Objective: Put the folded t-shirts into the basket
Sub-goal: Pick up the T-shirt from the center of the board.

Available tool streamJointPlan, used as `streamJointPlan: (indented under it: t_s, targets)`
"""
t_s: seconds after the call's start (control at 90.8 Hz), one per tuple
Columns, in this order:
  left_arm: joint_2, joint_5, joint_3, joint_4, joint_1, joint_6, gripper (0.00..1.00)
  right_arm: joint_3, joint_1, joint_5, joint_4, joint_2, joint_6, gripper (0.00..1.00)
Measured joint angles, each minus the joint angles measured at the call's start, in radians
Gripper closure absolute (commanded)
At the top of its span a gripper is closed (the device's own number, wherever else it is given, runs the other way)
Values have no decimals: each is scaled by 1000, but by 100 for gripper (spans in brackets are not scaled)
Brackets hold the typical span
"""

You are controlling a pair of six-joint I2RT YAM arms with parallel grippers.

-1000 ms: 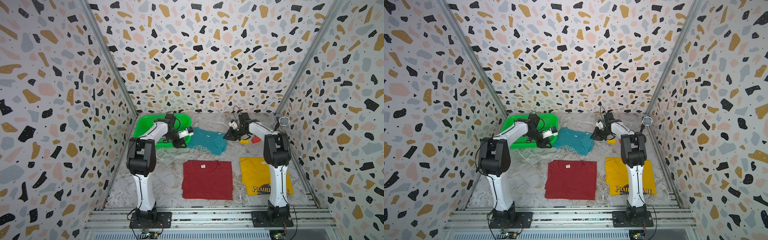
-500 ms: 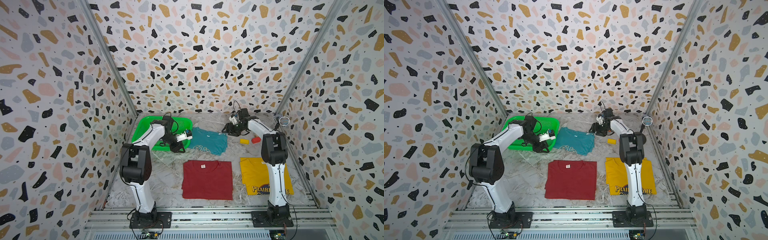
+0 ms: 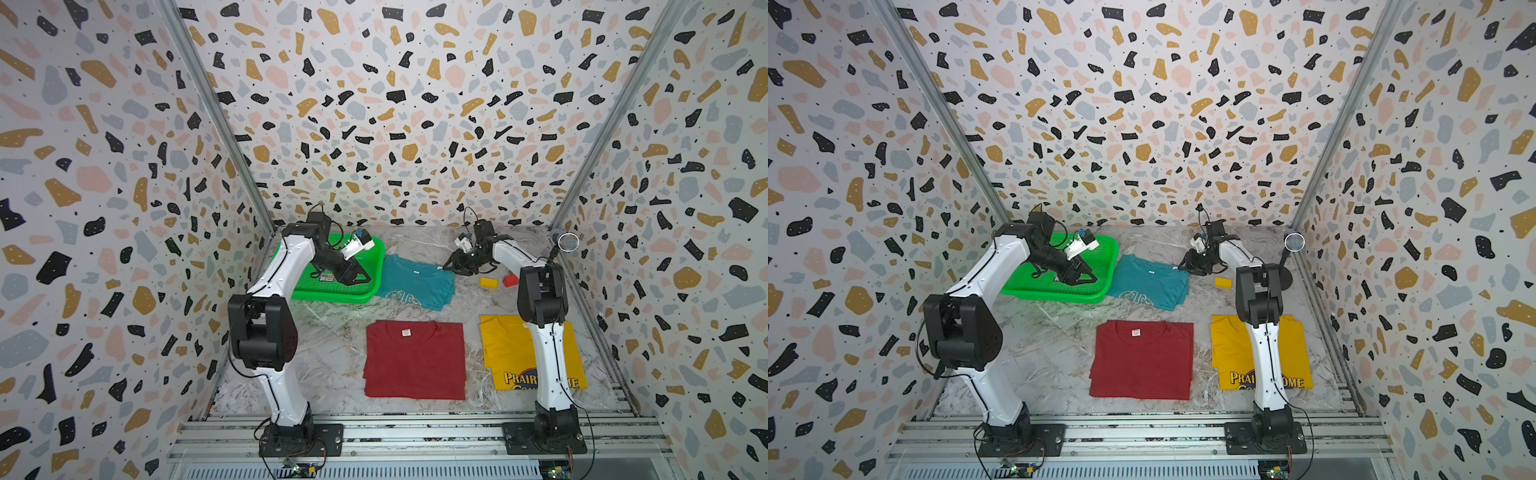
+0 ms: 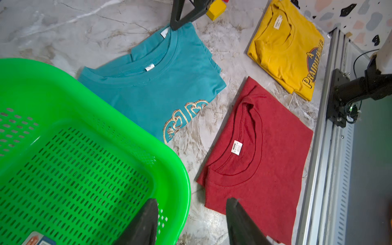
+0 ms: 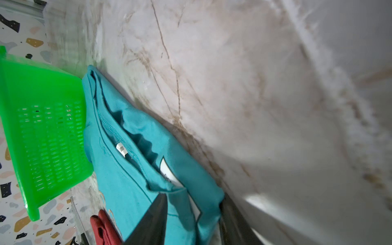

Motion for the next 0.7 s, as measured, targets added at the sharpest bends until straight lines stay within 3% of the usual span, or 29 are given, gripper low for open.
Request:
streamJointPlan:
  t_s: [0.077,0.242,0.451,0.54,0.705]
  targets:
    - [0,11,19,0,0,-19,35,0,0,-24,1,0,-10,66]
    - [9,64,70,10,-1,-3,22,0,-2,-74,1,0,-43,100]
    - [36,174,74,74,-14,211,1,-22,-4,-107,16,-10,-97,100]
    - [68,202,88,106,-32,324,0,-61,-5,-105,21,-37,-130,100]
    - [230,174,263,123,-101,504,1,-125,-5,-94,27,-115,-198,100]
